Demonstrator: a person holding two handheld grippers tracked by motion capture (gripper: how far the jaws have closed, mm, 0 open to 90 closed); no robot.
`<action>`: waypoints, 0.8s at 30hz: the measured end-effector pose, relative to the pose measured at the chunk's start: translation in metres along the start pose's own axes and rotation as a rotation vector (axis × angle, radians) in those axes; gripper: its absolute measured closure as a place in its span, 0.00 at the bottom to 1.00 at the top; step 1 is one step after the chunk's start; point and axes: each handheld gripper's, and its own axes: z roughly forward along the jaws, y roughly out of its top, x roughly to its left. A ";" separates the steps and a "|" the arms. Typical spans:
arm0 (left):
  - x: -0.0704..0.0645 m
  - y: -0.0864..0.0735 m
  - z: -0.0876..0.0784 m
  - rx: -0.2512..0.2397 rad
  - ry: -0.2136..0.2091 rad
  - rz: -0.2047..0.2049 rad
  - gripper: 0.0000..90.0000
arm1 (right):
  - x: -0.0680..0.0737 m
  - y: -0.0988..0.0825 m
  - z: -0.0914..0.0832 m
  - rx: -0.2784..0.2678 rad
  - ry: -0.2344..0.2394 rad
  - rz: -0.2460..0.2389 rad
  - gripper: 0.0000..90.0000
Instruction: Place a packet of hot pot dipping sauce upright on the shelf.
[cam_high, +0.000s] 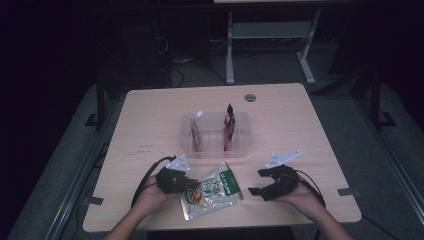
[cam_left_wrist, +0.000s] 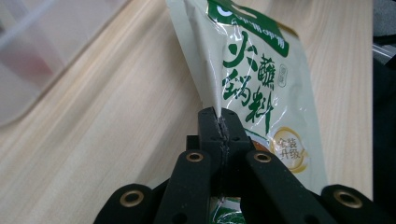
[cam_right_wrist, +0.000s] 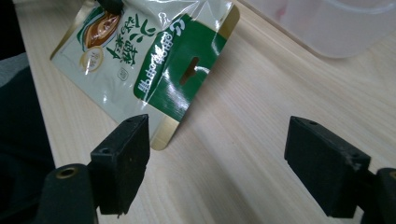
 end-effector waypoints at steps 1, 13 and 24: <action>-0.001 0.001 -0.001 -0.007 0.004 0.003 1.00 | 0.001 0.001 0.000 -0.001 0.003 0.002 0.25; -0.009 0.009 -0.017 -0.078 0.024 0.031 1.00 | 0.005 0.015 0.006 -0.062 0.126 -0.026 0.25; -0.010 0.014 -0.032 -0.147 0.052 0.027 1.00 | 0.008 0.037 0.020 -0.104 0.205 -0.038 0.25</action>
